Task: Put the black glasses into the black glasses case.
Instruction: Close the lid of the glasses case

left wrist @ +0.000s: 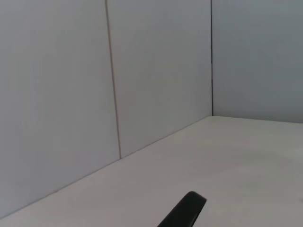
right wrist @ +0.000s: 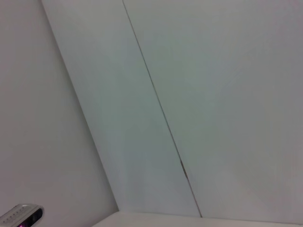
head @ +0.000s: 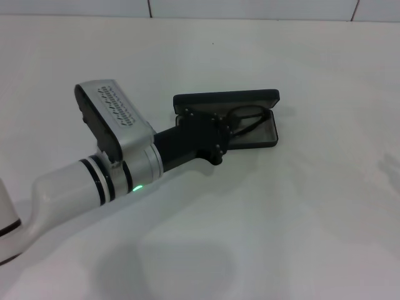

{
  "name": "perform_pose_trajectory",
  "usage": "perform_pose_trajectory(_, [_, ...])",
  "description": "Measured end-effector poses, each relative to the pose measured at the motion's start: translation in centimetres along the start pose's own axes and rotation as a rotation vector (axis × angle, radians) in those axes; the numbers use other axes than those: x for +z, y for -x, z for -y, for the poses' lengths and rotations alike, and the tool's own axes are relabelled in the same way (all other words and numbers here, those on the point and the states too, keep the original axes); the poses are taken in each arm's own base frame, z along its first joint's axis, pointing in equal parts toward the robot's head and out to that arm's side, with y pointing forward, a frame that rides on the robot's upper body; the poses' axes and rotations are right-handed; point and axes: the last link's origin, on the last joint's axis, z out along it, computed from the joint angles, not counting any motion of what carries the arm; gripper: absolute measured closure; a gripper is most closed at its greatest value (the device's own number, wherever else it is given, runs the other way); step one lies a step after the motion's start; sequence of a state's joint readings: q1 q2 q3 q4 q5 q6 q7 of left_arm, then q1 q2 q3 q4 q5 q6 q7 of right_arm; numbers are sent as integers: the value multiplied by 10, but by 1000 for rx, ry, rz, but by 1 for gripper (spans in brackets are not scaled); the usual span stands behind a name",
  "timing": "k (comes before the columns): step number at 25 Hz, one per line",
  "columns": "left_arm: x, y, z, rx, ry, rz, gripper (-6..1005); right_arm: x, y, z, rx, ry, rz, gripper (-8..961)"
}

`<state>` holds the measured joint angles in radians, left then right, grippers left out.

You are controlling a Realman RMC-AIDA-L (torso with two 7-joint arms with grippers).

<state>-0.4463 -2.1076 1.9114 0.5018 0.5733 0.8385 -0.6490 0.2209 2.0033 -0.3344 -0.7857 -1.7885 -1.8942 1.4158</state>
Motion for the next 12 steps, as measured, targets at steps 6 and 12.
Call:
perform_pose_trajectory(6, [3,-5,-7,28,-9,-26,952,0,-1,0,6,0,2,800])
perform_pose_trajectory(12, [4,-4,-8,89,-57,-33,952,1,-2,0,5,2,5,801])
